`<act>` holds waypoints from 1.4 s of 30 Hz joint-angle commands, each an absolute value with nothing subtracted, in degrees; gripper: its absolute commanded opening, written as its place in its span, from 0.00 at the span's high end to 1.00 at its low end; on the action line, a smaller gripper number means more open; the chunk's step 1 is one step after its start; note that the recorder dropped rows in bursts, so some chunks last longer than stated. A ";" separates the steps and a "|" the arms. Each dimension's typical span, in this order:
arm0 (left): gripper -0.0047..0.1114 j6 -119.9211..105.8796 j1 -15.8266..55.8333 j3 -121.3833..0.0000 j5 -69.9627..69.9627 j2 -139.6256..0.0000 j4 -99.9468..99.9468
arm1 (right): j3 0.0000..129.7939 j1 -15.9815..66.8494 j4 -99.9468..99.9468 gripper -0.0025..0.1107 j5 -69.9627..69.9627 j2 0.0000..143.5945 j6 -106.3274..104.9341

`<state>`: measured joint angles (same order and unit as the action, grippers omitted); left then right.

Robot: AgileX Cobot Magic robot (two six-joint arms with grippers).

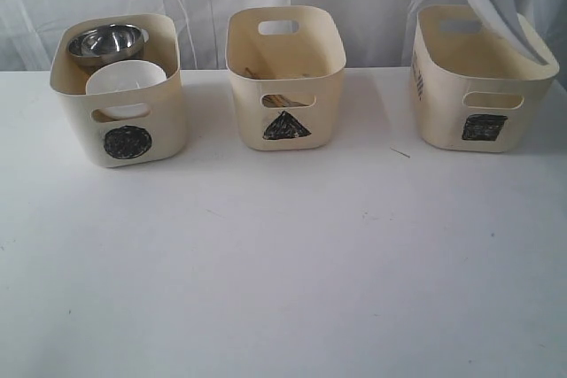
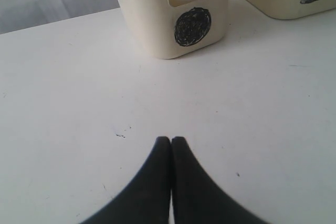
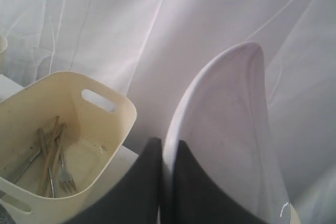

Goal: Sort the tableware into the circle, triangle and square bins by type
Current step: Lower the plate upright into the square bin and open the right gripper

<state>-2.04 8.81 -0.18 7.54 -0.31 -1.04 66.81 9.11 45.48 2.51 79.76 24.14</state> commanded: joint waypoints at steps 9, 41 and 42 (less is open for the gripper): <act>0.96 -1.97 8.70 0.00 7.75 0.00 -0.95 | 70.27 4.53 42.30 0.98 -8.23 89.14 22.85; 0.96 -1.97 8.70 0.00 7.75 0.00 -0.95 | 79.80 -0.03 41.12 0.98 -11.97 100.98 18.58; 0.96 -1.97 8.70 0.00 7.75 0.00 -0.95 | 79.96 -0.03 41.12 0.98 -11.97 101.28 18.17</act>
<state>-2.04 8.81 -0.18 7.54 -0.31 -1.04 78.84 0.36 40.36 -9.41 101.22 20.08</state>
